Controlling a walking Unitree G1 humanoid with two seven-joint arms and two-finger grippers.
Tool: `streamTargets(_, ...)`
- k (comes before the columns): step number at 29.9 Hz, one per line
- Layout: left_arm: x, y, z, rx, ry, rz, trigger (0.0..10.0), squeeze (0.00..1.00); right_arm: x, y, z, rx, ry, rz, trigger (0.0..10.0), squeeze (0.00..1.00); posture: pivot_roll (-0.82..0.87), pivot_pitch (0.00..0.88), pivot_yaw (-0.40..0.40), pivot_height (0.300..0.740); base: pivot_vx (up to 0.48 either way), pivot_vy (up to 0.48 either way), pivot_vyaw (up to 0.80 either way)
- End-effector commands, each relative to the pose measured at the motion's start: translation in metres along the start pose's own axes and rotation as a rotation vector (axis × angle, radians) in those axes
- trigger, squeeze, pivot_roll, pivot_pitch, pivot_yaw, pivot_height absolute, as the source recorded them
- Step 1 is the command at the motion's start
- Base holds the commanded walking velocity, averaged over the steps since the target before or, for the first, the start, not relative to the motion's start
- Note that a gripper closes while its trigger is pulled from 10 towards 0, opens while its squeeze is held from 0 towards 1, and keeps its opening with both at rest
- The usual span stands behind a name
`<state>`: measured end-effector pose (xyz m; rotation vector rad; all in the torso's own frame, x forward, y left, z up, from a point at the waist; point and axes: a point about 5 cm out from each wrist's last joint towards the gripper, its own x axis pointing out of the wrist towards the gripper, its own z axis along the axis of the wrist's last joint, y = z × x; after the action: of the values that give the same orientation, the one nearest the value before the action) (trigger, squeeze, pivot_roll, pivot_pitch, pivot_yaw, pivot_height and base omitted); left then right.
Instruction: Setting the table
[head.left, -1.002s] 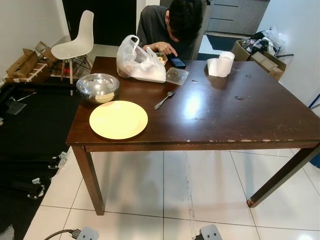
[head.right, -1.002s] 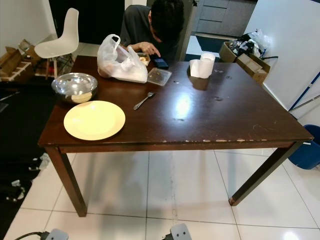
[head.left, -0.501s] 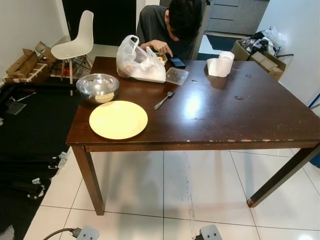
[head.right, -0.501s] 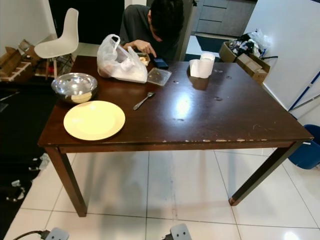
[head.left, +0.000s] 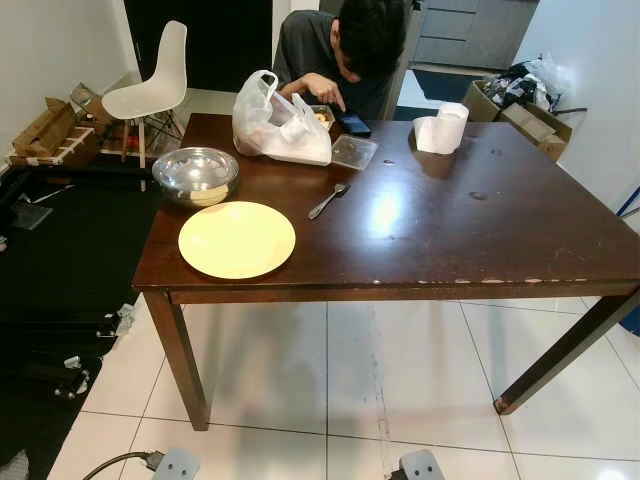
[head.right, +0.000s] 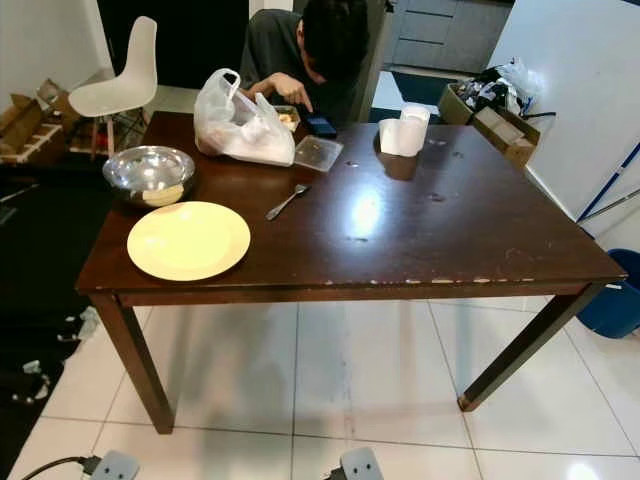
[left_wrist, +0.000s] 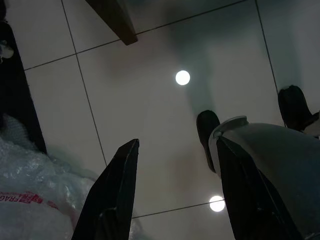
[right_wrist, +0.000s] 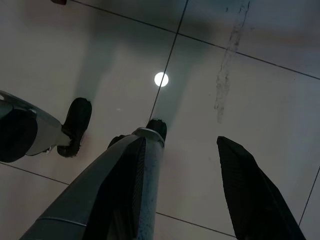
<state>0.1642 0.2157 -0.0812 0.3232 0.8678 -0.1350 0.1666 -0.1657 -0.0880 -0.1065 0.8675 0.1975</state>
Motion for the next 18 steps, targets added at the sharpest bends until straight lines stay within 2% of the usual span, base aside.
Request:
streamTargets(1, -0.0012, -0.0043, -0.005, 0.007, 0.019, -0.018, 10.0, 0.0, -0.0018, -0.0017, -0.0062, 0.005, 0.024, -0.009, 10.0, 0.0, 0.07, 0.0, -0.003, 0.74, 0.0, 0.0, 0.0)
streamTargets(18, -0.0019, -0.004, -0.0066, 0.006, 0.022, -0.018, 10.0, 0.0, -0.002, -0.0004, -0.0072, 0.005, 0.027, -0.007, 10.0, 0.0, 0.07, 0.0, -0.003, 0.74, 0.0, 0.0, 0.0)
